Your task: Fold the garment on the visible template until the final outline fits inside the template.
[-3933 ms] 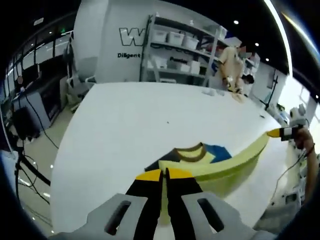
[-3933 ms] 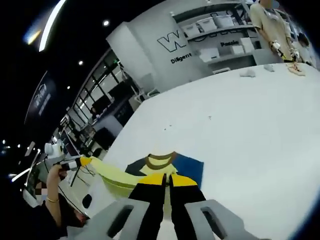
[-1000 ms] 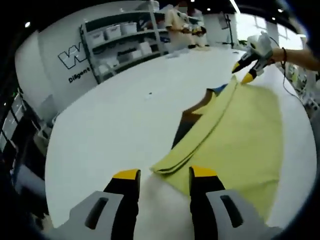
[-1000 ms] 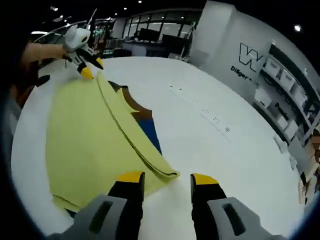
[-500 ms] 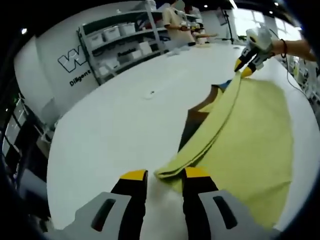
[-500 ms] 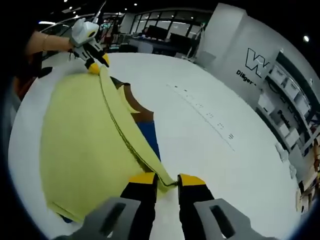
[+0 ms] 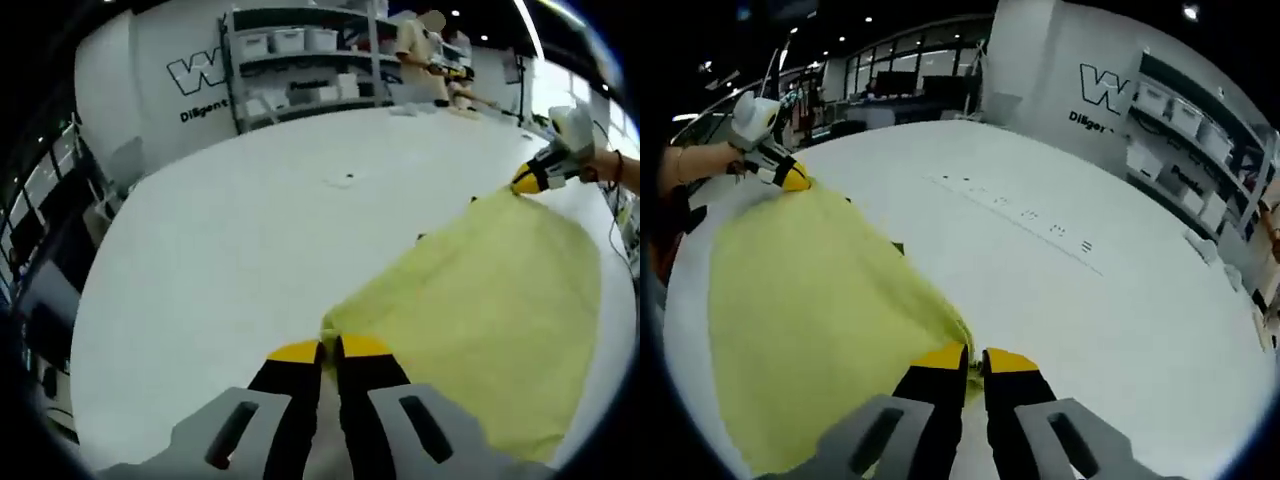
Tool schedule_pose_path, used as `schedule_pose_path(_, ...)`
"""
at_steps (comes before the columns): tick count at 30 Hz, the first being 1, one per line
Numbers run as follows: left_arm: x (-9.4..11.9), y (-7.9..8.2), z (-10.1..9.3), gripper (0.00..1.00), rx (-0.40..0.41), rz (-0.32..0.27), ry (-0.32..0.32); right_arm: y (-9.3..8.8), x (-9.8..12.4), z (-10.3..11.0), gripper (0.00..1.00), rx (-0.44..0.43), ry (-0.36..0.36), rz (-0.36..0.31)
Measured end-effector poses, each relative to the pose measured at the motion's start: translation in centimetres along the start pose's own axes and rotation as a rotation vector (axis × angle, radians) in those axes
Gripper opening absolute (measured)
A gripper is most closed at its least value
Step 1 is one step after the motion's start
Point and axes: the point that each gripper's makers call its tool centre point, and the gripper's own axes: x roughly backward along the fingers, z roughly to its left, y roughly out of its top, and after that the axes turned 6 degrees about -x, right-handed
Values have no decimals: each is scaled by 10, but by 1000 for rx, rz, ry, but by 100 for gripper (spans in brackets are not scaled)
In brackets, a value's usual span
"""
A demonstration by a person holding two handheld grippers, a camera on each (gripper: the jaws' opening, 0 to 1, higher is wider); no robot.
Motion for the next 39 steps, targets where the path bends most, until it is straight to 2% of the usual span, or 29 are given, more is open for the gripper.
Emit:
schedule_pose_path(4,0,0,1,5,23,2,6,-4,-2,-3,1,-38,-24,16)
schedule_pose_path(5,0,0,2,6,22,3,9,-7,-2,-3,2,-99,-29,24)
schedule_pose_path(7,1,-1,2,8,22,10,17,-6,-1,-3,3,-165,-29,2)
schedule_pose_path(9,5,-2,4,13,25,19,29,-5,2,-2,5,-219,-21,-15)
schedule_pose_path(11,9,-1,4,18,49,19,31,-4,5,-1,7,-229,-16,-27)
schedule_pose_path(13,14,4,6,21,52,0,40,-2,8,2,13,-267,-5,-35)
schedule_pose_path(16,26,14,3,30,60,-23,41,5,17,10,22,-314,26,-63)
schedule_pose_path(20,37,29,-10,44,86,-71,-13,6,29,22,32,-330,65,-61)
schedule_pose_path(27,58,44,-24,58,75,-137,-22,6,53,47,44,-338,137,-69)
schedule_pose_path(33,74,39,-38,67,75,-139,-33,0,71,63,47,-326,159,-75)
schedule_pose_path(39,93,30,-67,77,91,-170,-78,-14,90,85,53,-345,193,-90)
